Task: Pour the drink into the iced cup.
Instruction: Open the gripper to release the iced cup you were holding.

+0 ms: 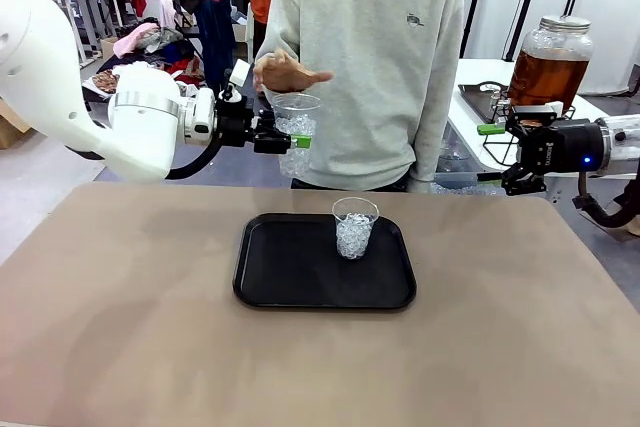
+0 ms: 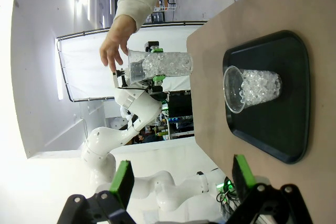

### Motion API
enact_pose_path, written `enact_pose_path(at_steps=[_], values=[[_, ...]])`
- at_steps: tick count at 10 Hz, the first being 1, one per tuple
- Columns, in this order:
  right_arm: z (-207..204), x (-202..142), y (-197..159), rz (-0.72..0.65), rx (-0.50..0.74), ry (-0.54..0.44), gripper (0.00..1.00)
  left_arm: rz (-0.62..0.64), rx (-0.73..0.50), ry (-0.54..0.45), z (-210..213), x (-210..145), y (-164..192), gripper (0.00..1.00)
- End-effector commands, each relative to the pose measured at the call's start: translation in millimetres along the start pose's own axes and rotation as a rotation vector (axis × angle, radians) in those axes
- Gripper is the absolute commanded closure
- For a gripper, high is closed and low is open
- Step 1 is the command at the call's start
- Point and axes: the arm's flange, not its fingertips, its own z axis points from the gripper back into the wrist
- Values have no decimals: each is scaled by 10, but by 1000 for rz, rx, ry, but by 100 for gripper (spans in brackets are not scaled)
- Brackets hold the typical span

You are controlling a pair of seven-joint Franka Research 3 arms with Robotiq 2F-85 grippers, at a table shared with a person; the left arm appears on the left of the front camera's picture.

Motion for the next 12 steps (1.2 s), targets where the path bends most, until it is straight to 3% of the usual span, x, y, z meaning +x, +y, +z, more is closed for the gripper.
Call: enact_pose_path(at_steps=[1, 12], values=[[-6, 1, 10, 1, 4, 0, 0, -7, 0, -4, 6, 45, -11, 38], [-6, 1, 10, 1, 4, 0, 0, -7, 0, -4, 6, 45, -11, 38]])
